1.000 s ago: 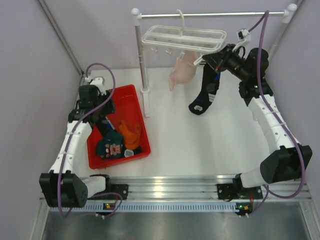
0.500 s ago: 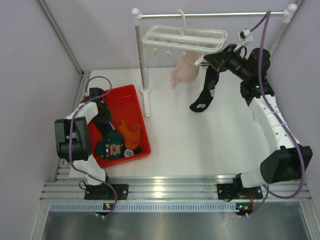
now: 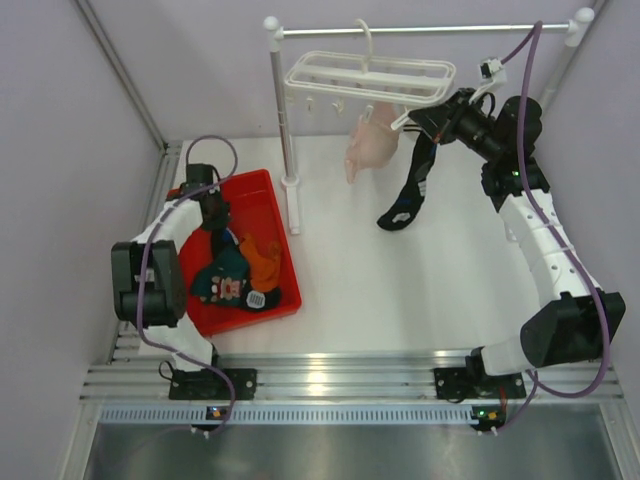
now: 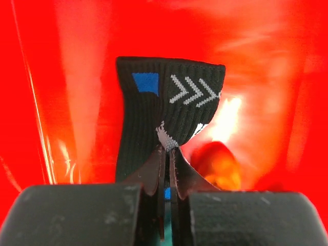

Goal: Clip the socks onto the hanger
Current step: Pick up the sock from the bin.

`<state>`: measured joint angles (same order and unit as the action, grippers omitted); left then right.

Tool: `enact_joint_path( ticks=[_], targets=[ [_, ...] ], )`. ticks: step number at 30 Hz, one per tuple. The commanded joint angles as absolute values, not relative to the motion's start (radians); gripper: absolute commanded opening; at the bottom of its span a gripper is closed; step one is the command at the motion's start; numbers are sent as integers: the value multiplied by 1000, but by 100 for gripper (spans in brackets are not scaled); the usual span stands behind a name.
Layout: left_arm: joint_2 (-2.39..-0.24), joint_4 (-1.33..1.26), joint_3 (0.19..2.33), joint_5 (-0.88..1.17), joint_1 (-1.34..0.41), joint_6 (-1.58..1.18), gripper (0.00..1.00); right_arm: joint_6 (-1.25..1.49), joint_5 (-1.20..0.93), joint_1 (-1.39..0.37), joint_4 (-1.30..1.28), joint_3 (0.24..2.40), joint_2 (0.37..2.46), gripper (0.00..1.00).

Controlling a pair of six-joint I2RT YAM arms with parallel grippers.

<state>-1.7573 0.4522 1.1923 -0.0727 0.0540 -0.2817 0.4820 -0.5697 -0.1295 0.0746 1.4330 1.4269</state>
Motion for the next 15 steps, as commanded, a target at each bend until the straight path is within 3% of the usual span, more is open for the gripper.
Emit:
enact_joint_path(
  ticks=[1, 6, 15],
  targets=[
    [-1536, 333, 1184, -26, 3, -160, 0, 466, -586, -120, 86, 1445, 1396, 0],
    [-1311, 242, 1105, 27, 5, -58, 0, 468, -589, -120, 87, 1447, 1396, 0],
    [-1117, 115, 1035, 201, 3, 146, 0, 489, -597, -120, 104, 1448, 1399, 0]
  ],
)
